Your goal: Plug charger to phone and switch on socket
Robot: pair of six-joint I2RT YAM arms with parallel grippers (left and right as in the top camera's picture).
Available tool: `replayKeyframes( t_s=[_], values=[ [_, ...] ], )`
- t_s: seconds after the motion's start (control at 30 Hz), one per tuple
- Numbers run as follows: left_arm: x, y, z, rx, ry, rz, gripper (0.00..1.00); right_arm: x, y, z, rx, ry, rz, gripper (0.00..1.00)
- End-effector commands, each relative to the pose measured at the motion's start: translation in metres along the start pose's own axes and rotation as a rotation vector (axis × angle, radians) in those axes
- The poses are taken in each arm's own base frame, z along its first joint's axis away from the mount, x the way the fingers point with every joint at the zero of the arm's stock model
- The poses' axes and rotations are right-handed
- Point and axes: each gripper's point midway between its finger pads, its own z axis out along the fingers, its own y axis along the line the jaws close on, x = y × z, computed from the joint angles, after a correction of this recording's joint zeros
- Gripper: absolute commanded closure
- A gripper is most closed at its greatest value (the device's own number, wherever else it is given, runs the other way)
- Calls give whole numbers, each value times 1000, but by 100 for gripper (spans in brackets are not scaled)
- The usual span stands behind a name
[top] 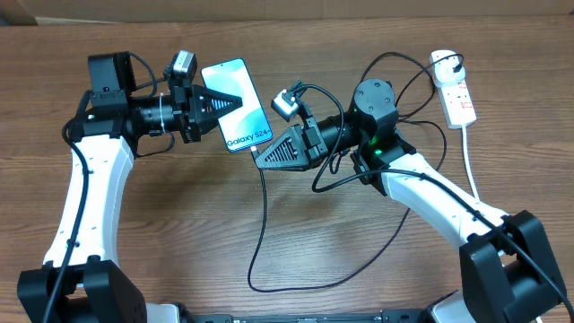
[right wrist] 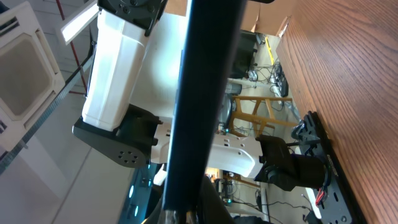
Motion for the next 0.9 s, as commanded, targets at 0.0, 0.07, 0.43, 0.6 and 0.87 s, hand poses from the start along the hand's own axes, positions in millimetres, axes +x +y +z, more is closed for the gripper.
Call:
replayKeyframes(
  t_s=[0.0,0.07,0.43,0.6,0.87],
  values=[
    [6,-6,0,44,39,32,96,-2,3,-1,0,-13,-13,96],
    [6,-6,0,44,39,36,96,-2,3,-1,0,-12,-12,96],
    [6,-5,0,43,37,49,96,-1,3,-1,-1,-5,-11,96],
    [7,-5,0,43,39,36,96,-1,3,-1,0,-5,-12,96],
    [9,-3,0,42,40,28,96,-2,3,-1,1,-13,-5,96]
  ],
)
